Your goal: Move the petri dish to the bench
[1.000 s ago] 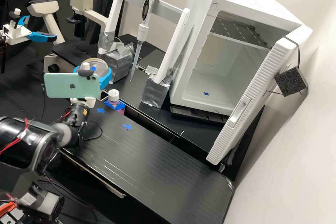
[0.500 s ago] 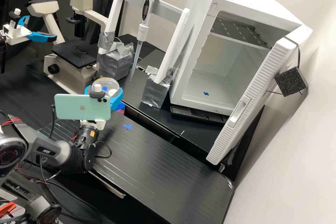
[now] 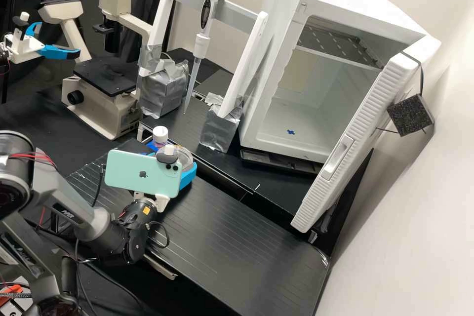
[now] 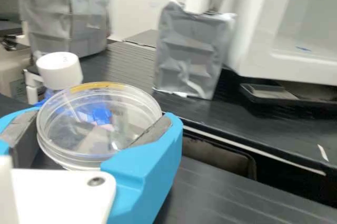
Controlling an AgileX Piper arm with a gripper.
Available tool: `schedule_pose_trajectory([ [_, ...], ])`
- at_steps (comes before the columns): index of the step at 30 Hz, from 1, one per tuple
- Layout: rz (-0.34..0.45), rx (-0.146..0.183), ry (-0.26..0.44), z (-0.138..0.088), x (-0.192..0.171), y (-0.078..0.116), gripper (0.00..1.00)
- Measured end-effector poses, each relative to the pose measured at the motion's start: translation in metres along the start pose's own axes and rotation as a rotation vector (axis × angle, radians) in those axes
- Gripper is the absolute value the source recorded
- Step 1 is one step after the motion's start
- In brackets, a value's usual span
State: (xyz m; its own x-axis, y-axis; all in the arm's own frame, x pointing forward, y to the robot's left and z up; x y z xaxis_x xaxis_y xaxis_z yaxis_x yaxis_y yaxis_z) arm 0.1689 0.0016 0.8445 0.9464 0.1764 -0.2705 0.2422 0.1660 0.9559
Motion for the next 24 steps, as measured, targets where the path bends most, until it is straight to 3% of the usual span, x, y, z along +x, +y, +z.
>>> schedule_pose_trajectory([
  [6, -0.001, 0.014, -0.036, 0.010, -0.009, 0.007, 0.00],
  [11, -0.001, 0.007, -0.065, 0.020, -0.018, 0.014, 0.00],
  [17, 0.002, 0.030, -0.113, 0.025, -0.027, 0.018, 0.00],
  [24, 0.053, -0.019, -0.171, 0.022, -0.039, 0.026, 0.00],
])
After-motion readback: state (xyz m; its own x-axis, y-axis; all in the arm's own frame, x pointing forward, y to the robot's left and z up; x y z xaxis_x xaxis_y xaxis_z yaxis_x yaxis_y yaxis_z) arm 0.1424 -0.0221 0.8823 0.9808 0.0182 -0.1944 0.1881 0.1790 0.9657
